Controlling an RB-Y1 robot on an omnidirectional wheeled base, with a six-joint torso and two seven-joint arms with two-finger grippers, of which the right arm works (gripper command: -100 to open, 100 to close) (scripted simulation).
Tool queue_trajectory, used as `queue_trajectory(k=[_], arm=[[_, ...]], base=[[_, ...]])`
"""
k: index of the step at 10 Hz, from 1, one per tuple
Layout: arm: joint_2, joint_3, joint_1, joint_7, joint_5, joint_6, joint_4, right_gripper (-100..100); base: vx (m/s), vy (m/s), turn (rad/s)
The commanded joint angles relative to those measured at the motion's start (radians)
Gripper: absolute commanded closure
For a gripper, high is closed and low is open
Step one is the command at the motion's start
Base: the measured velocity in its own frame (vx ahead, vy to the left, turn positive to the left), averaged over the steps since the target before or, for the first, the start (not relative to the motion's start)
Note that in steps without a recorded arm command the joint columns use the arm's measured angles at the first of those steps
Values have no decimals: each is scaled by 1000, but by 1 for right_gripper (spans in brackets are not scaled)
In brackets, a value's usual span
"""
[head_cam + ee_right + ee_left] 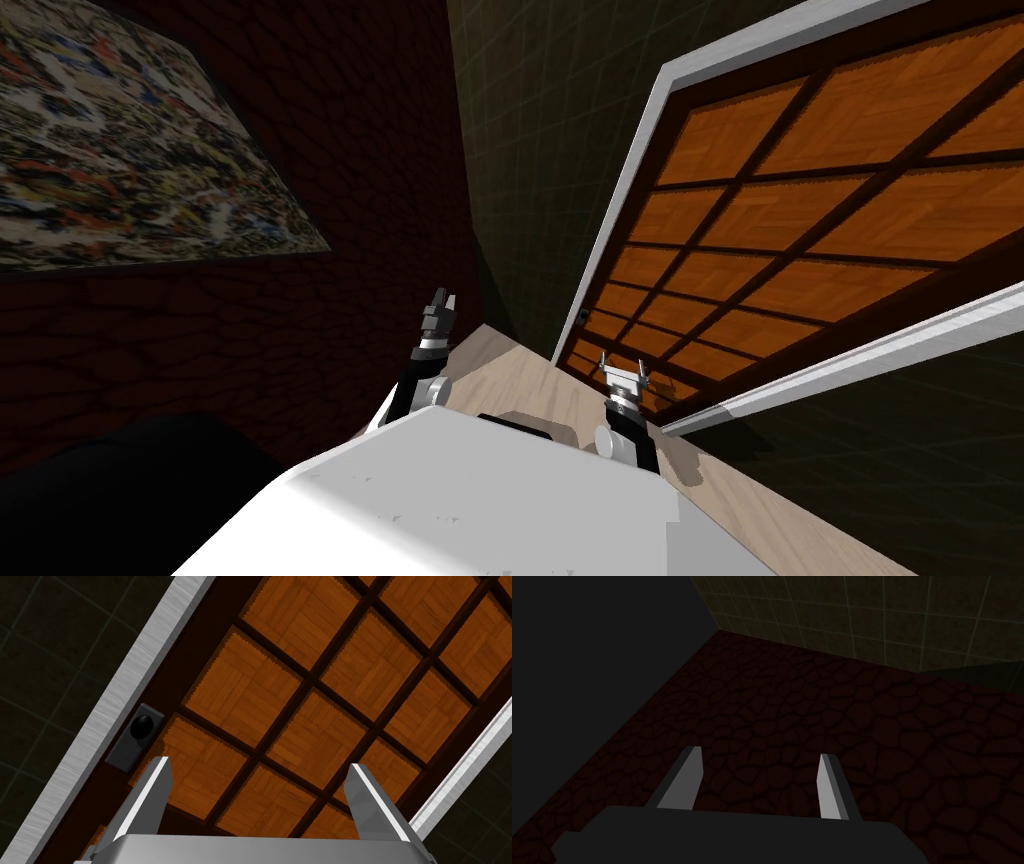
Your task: Pull the door open
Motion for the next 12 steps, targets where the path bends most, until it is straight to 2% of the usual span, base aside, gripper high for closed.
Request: queue_trajectory(k=[1, 12], arm=[[-1, -3, -13, -35, -14, -10, 40, -100], [2, -20, -92, -243, -101, -72, 293, -100]], base=[[86, -21, 87], [93, -31, 80]])
